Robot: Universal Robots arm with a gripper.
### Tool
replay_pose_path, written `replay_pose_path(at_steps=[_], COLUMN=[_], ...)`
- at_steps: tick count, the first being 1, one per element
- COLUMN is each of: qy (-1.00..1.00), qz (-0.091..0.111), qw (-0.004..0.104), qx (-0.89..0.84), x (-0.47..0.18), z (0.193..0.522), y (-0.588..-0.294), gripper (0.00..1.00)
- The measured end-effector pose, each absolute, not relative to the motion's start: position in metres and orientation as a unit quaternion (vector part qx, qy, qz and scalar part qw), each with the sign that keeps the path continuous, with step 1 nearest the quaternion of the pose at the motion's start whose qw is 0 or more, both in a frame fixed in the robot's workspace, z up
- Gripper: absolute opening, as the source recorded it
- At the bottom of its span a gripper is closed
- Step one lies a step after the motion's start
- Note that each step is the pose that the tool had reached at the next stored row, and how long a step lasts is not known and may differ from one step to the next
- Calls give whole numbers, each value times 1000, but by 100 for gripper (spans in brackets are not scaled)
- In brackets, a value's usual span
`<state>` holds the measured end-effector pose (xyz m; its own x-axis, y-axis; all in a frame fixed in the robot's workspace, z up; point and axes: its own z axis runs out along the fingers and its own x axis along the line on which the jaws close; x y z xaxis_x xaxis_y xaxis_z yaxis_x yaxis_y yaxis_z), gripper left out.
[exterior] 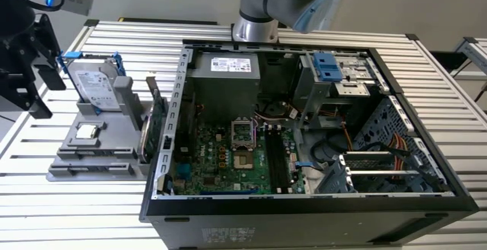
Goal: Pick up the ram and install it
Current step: 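Pick up the ram and move it above insertion slot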
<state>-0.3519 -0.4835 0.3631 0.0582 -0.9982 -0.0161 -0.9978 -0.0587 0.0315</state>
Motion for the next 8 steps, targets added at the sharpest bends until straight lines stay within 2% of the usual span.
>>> replay_pose_path(at_steps=[8], qy=[-686], qz=[-16], qw=[6], qx=[727], x=[-352], z=[360], y=[-483], gripper=[100])
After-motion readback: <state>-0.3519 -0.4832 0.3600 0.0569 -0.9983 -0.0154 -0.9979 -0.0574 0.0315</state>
